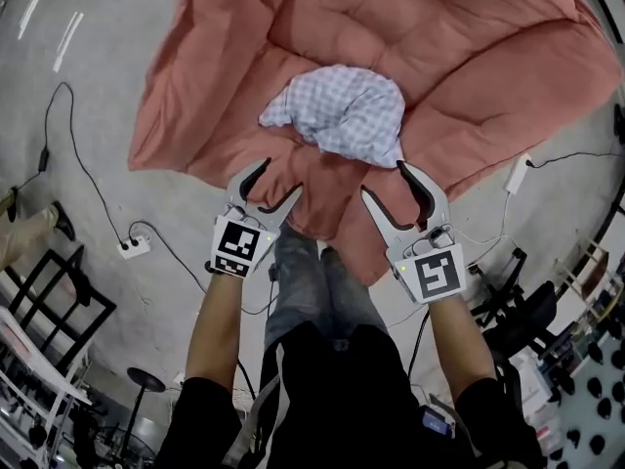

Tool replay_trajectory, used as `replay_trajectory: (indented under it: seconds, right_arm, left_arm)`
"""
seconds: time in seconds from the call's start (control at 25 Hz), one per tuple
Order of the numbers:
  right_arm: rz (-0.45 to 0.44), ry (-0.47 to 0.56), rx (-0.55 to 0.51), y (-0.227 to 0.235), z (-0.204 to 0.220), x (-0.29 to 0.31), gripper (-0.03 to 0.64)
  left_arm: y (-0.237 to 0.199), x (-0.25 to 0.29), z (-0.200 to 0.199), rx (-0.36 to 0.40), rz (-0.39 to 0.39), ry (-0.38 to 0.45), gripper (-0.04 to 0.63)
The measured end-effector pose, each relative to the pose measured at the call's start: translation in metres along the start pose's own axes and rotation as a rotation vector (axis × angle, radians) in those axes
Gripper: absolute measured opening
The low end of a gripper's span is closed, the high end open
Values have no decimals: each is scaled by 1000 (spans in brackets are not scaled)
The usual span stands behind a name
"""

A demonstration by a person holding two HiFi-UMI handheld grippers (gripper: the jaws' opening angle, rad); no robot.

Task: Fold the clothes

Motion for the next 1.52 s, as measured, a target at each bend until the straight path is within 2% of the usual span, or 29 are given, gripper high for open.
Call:
replay_trajectory:
  seconds: [0.28, 0.48, 0.96, 1.2, 1.48, 1.52]
  right_arm:
    - [24, -21, 37, -1, 18, -7, 256]
    - [34, -21, 25, 2, 25, -8, 255]
    - [105, -28, 59, 14, 34, -31, 255]
    - [143, -46, 69, 17, 42, -38, 253]
    - [152, -46, 74, 15, 41, -35, 252]
    - [150, -50, 75, 15, 42, -35, 252]
  left_arm:
    - [-5, 41, 51, 96, 76, -115, 249]
    - [-16, 67, 69, 111, 100, -170, 230]
    - [-32, 116, 98, 32, 150, -309, 229]
    - [-41, 129, 112, -50, 130, -361, 220]
    - [-46, 142, 119, -160, 183, -414, 214]
    - [-48, 143, 118, -166, 179, -415, 196]
Point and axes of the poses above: the fingertips, and each gripper's own axes: x forward along the fingers, y to its right, z out of its underside, the point moved 8 cm from there along -x, backward along the fingers, and after that the axes turned 10 degrees about y, right-handed, at the moved point
